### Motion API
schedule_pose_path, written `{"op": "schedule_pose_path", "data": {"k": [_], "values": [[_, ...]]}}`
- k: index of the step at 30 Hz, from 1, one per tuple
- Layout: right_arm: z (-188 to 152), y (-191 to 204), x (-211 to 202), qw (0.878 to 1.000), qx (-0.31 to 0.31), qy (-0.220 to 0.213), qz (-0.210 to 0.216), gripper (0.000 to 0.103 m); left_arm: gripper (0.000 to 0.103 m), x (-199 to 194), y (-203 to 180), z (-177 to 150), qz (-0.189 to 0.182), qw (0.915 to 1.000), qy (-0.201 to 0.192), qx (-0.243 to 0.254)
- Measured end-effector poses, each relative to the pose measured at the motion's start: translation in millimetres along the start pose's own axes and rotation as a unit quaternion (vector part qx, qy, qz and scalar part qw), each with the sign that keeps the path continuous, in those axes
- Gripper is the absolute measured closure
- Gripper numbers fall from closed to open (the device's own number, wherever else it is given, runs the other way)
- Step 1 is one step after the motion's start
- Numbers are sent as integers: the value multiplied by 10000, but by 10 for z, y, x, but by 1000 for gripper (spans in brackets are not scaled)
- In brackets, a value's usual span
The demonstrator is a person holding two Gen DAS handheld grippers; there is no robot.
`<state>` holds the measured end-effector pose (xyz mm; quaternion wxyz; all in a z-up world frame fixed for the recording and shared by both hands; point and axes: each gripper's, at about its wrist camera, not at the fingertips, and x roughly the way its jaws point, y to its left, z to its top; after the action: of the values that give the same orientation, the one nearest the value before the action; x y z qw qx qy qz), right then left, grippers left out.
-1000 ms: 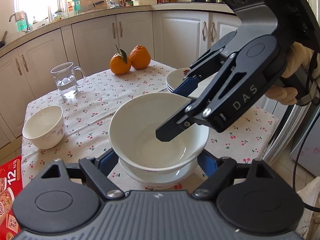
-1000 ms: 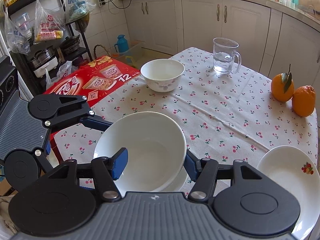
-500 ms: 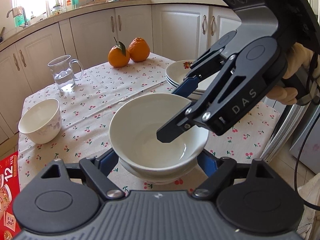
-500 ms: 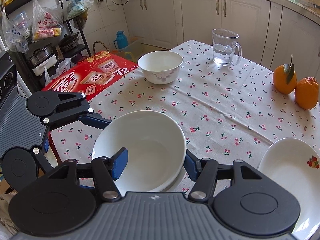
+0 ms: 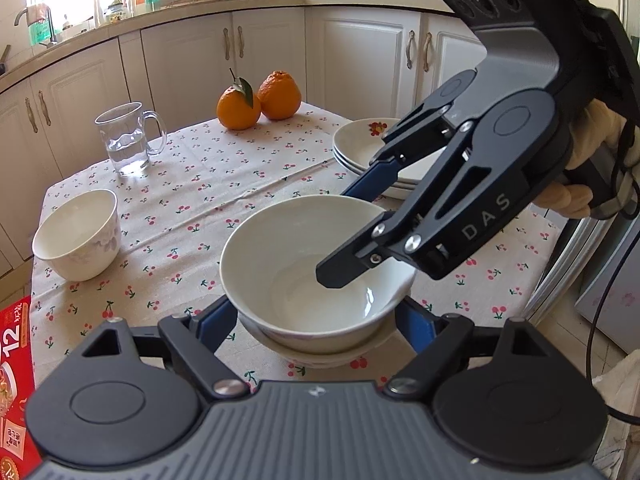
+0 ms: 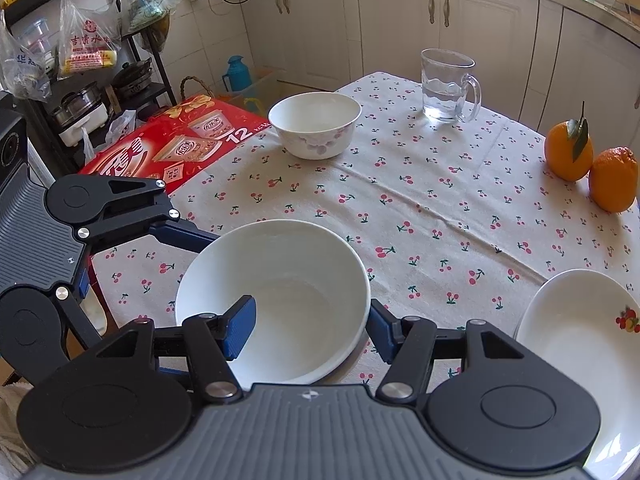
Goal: Organize plates and bowls
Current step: 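Open the right tool and withdraw it from the stacked bowls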
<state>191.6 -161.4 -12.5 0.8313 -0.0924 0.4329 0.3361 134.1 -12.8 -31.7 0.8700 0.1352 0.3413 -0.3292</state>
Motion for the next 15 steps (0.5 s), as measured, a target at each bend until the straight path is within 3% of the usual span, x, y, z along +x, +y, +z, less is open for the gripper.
{"op": "schedule_pose_path", "data": {"k": [4,15], "values": [[-7,3,1,10000,-22,-12,-8,35,15,4,11,-11,-21,10000,7,-63],[-33,85,-73,9996,-206,-157,-92,6,11,-243,45,-106,144,9999,-53,-25]]}}
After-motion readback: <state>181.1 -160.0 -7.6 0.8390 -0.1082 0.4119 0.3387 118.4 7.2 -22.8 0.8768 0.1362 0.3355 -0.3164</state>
